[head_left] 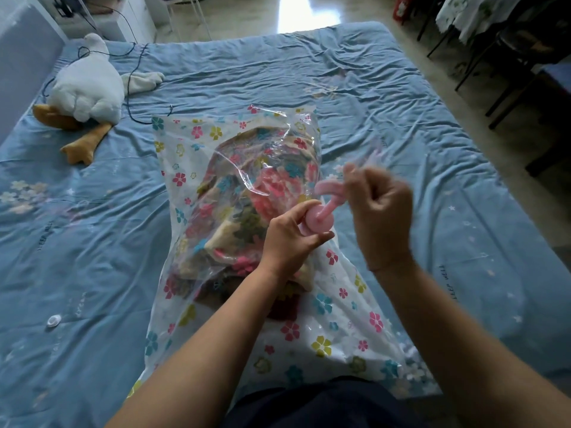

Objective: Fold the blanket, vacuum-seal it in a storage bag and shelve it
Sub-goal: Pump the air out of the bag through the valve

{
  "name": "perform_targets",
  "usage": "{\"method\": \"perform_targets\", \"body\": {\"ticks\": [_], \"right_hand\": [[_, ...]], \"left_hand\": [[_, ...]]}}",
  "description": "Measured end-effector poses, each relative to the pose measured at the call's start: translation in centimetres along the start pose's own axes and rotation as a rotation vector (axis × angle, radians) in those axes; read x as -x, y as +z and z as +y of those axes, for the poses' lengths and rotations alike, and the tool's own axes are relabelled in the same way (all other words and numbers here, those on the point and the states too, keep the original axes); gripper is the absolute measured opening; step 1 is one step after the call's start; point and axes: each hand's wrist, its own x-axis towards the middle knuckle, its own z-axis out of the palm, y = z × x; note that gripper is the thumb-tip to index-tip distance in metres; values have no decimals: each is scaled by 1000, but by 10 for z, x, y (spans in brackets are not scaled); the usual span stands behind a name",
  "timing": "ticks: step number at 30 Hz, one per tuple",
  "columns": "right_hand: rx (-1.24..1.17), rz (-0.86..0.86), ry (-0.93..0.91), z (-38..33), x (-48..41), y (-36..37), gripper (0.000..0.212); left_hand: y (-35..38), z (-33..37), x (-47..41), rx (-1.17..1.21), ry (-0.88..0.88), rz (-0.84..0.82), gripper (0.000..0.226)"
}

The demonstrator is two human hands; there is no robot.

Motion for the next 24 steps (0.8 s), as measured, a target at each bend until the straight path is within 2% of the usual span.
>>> {"method": "perform_targets", "body": {"ticks": [2,4,6,8,10,12,16,18,21,24], "right_hand": [[169,-141,174,30,14,6,79],[191,-164,250,40,20,6,73],[94,-86,171,19,13,1,68],[-79,-2,26,-22,2,-5,72],[-243,15,-66,-47,-8,-8,65],[-163,13,-75,-35,-6,-3,62],[178,-133,166,34,16,9,69],[217,-143,204,38,16,8,69],[30,-57,29,-5,-1,0,73],[-137,47,-142,-39,-15,-7,65]], "left_hand": [[1,1,3,2,22,-17,54],[1,2,7,18,21,-14,52],[1,1,8,26,10,-5,52],[0,1,6,4,3,11,56],[-2,3,4,-8,-3,16,58],[-1,3,3,-2,-9,14,58],[2,-1,8,24,-6,-15,52],[1,-1,9,33,-3,-8,52],[-1,-2,1,21,5,7,55],[-2,-4,-3,0,-3,19,58]]}}
